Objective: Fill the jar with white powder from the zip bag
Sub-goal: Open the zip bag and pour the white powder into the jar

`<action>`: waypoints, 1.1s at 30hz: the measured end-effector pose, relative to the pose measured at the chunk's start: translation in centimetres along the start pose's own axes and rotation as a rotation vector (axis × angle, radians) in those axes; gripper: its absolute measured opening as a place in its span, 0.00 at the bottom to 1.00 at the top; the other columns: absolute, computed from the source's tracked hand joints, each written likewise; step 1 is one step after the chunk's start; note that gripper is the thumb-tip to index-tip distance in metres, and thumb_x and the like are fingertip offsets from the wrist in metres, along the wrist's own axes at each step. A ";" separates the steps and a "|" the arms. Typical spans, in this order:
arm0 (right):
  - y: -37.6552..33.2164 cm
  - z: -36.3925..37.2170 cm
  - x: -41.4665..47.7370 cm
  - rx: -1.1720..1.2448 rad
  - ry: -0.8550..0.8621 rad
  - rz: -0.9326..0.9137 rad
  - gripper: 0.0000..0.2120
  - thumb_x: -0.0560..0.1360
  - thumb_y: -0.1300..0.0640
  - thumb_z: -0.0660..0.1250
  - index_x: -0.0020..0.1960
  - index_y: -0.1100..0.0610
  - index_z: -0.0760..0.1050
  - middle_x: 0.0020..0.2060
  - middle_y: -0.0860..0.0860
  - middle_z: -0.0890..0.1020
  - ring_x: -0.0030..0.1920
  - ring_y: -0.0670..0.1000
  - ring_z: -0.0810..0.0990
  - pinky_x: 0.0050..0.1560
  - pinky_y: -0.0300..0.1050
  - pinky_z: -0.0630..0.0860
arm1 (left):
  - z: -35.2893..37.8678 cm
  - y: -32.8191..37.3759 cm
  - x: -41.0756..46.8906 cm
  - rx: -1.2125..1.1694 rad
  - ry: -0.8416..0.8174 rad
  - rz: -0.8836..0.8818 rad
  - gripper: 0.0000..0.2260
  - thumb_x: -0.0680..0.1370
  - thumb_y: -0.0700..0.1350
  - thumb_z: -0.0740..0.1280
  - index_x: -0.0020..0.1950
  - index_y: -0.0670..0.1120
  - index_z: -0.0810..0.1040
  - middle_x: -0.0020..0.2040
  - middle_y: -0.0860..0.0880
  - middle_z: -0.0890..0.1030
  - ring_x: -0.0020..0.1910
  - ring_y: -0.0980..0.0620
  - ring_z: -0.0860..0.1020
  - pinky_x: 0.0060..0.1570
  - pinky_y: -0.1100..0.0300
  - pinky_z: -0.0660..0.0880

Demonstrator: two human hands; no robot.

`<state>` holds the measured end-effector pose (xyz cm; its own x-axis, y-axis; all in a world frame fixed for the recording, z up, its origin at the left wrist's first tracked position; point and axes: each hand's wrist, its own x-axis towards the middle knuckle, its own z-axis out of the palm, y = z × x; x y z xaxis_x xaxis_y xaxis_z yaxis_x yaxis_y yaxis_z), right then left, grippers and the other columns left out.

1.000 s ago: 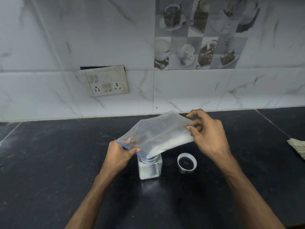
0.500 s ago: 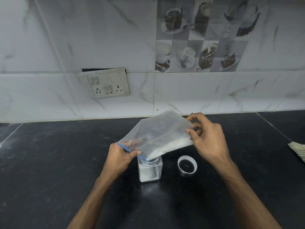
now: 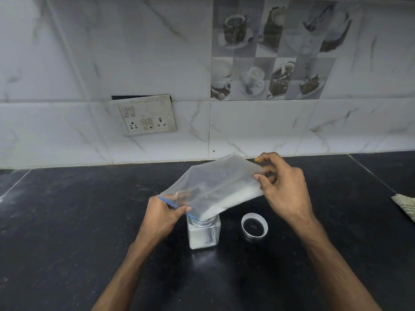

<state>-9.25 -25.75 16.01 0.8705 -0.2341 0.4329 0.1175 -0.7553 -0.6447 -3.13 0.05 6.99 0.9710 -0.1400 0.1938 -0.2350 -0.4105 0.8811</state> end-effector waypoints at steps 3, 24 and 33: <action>0.0 0.1 0.0 -0.002 -0.009 -0.005 0.15 0.74 0.58 0.73 0.56 0.46 0.73 0.38 0.41 0.83 0.32 0.44 0.82 0.42 0.54 0.82 | 0.0 0.3 -0.1 -0.013 0.009 -0.017 0.16 0.69 0.38 0.77 0.54 0.52 0.85 0.45 0.64 0.82 0.44 0.68 0.82 0.46 0.69 0.79; -0.3 0.3 0.2 0.013 0.028 -0.018 0.14 0.74 0.59 0.72 0.57 0.49 0.75 0.39 0.40 0.82 0.30 0.42 0.81 0.41 0.51 0.82 | 0.2 -0.1 -0.1 -0.025 -0.003 -0.023 0.16 0.69 0.36 0.77 0.54 0.50 0.85 0.42 0.67 0.81 0.40 0.69 0.81 0.42 0.74 0.77; -0.4 0.4 0.2 0.026 0.028 -0.027 0.14 0.74 0.59 0.73 0.57 0.49 0.75 0.38 0.41 0.83 0.30 0.43 0.81 0.41 0.52 0.82 | 0.2 -0.2 -0.1 -0.021 -0.002 -0.017 0.15 0.69 0.37 0.77 0.51 0.53 0.85 0.42 0.66 0.84 0.39 0.58 0.81 0.44 0.65 0.81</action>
<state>-8.92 -25.27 16.08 0.8533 -0.2310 0.4675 0.1535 -0.7456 -0.6485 -3.20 -0.01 6.72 0.9748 -0.1344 0.1778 -0.2172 -0.3935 0.8933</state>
